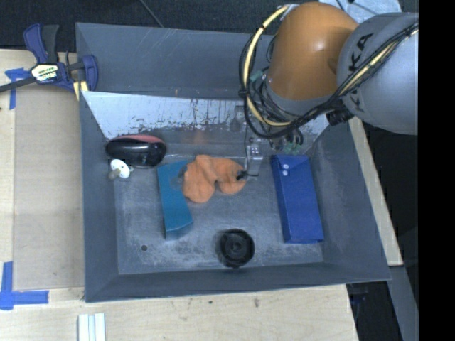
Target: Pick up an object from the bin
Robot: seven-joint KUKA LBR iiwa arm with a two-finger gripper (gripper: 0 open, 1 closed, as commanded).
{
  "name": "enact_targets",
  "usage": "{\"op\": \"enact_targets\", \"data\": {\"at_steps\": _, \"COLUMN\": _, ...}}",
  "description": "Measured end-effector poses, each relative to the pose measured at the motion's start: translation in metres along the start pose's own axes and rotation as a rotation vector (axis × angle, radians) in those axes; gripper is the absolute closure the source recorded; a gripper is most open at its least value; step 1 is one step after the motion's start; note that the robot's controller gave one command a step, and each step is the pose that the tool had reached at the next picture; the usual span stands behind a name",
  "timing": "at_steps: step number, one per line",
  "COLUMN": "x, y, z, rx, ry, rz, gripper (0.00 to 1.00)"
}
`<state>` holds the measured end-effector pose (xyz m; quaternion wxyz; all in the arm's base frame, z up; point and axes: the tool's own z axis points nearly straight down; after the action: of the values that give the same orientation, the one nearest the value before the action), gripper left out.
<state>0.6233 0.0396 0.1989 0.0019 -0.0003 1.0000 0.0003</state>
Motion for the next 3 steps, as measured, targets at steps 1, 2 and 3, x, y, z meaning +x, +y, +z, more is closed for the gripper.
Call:
{"op": "enact_targets", "data": {"at_steps": 1, "x": -0.005, "y": -0.009, "z": 0.052, "rx": 0.000, "ry": -0.006, "rz": -0.043, "gripper": 0.00}}
{"op": "enact_targets", "data": {"at_steps": 2, "x": 0.000, "y": -0.007, "z": 0.104, "rx": 0.000, "ry": 0.003, "rz": -0.107, "gripper": 1.00}}
{"op": "enact_targets", "data": {"at_steps": 3, "x": 0.000, "y": -0.007, "z": 0.104, "rx": 0.000, "ry": 0.003, "rz": -0.107, "gripper": 1.00}}
